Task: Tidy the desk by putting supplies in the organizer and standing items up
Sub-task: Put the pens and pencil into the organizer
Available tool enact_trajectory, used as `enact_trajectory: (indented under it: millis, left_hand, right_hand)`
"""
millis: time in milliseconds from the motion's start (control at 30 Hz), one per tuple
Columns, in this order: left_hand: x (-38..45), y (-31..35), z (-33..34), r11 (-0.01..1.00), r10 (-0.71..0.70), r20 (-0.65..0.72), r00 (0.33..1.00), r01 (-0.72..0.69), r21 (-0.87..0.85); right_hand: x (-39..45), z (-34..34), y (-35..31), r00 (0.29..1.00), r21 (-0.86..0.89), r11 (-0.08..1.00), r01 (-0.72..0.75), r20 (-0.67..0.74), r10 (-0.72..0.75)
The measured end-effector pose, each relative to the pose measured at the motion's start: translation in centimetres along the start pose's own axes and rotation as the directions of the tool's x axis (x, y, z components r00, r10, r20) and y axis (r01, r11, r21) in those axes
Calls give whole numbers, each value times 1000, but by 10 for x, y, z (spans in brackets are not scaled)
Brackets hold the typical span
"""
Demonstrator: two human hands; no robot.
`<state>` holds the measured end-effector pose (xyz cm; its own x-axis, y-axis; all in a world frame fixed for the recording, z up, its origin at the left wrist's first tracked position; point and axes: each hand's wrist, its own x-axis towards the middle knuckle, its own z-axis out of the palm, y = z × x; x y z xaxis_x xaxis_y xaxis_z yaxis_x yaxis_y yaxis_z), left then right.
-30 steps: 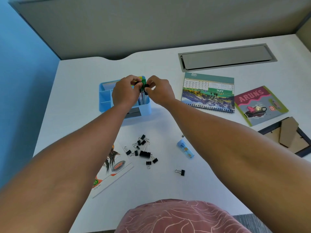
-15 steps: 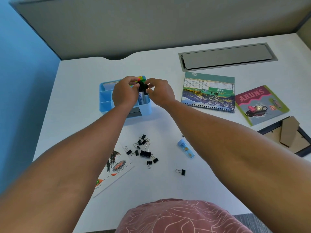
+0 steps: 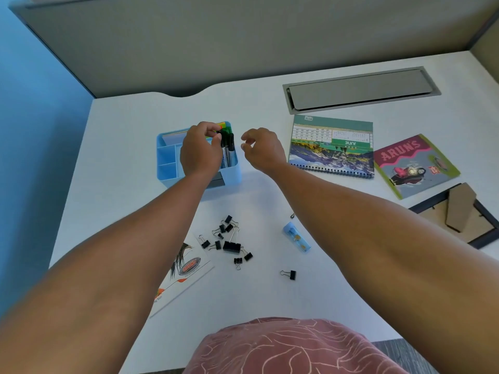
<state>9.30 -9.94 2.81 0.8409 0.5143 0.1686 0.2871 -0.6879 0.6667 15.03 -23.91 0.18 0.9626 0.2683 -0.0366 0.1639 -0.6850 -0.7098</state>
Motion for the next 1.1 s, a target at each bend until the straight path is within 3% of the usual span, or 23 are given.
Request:
enact_trajectory:
  millis: [200, 467, 600, 733, 867, 933, 1000, 1100]
  left_hand:
    - [-21, 18, 13, 983, 167, 83, 983, -159, -91]
    - [-59, 32, 34, 969, 235, 282, 930, -200, -148]
    - [-79, 34, 47, 979, 204, 456, 866, -173, -109]
    - [-98, 34, 60, 989, 110, 658, 745, -145, -1]
    - [-117, 34, 73, 984, 47, 743, 668, -160, 81]
    - [-125, 38, 79, 975, 38, 767, 640, -193, 112]
    - [-132, 42, 84, 970, 37, 775, 631, -210, 125]
    - [-141, 48, 91, 959, 49, 765, 642, -244, 144]
  right_hand:
    - [-10, -15, 11, 998, 10, 999, -39, -40, 39]
    - [-39, -49, 43, 993, 4, 993, -122, 7, 122]
    - [-59, -60, 61, 986, -63, 988, -144, 76, 149]
    - [-79, -70, 76, 972, -207, 968, -141, 155, 175]
    - [-95, -81, 88, 917, -372, 914, -161, 286, 277]
    - [-101, -87, 93, 887, -476, 875, -86, 363, 285]
    - [-110, -91, 101, 849, -583, 812, -16, 421, 319]
    - [-124, -96, 115, 761, -592, 802, -81, 483, 434]
